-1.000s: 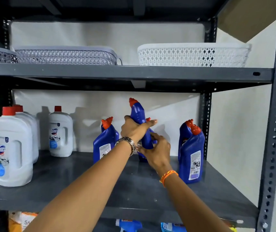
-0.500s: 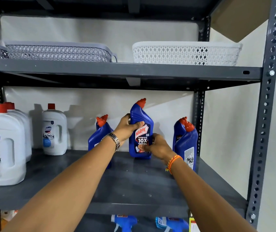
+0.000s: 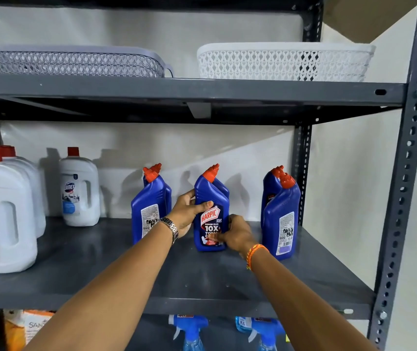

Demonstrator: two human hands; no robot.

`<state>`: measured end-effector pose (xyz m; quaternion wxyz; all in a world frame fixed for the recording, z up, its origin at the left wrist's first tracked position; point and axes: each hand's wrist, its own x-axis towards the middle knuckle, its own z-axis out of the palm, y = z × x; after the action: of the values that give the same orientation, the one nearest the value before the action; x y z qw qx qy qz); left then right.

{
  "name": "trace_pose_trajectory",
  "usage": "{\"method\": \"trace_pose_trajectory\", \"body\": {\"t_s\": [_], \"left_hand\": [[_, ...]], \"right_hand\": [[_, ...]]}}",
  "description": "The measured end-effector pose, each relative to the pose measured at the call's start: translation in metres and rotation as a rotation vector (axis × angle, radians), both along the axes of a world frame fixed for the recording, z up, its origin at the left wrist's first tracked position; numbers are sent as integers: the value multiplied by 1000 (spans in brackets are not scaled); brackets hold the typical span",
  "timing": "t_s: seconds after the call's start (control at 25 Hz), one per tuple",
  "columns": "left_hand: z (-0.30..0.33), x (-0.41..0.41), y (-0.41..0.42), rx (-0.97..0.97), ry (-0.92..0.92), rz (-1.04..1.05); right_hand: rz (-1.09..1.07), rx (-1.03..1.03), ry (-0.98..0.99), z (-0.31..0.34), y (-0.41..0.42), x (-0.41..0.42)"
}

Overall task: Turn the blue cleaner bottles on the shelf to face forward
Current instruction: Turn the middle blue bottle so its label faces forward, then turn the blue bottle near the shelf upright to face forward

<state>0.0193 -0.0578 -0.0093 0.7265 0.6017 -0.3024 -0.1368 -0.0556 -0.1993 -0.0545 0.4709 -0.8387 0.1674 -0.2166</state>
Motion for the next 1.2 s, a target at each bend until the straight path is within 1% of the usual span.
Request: {"method": "trace_pose_trajectory", "body": {"t_s": [0.2,0.32,0.36,0.44,0.52,0.56,0.6,0.68,0.76,0.88,0.96,1.04,1.2], "left_hand": [[-5,2,2,7,17,-25],[-3,-3,4,33,-33,18],[0,-6,5,37,-70,77],[10,-15,7,-18,-116,272],[22,-26,7,-149,-127,501],[27,-33,6,-217,-137,569],[31,-41,3,-271,-162,586],[34,-58,-13,-281,-232,521],[29,-73,-37,-194,-254,378],[14,-81,-77,45,-234,180],[0,-82,-100,167,-222,100],[-13,-84,-117,187,-231,68],[-22,-83,-130,102,-205,78]], "right_hand": [[-7,-45,26,-5,0,2],[1,-130,26,3,1,-14],[0,-158,-7,7,1,-24],[-18,-156,-131,18,-2,-52],[-81,-102,-300,28,-10,-83],[-133,-77,-386,32,-15,-99],[-198,-48,-466,35,-23,-111],[-327,21,-566,37,-44,-129],[-351,132,-545,35,-64,-135],[-198,207,-385,23,-84,-128],[-80,277,-296,11,-101,-119],[-2,298,-241,0,-115,-112],[76,329,-193,-8,-125,-107]]}}
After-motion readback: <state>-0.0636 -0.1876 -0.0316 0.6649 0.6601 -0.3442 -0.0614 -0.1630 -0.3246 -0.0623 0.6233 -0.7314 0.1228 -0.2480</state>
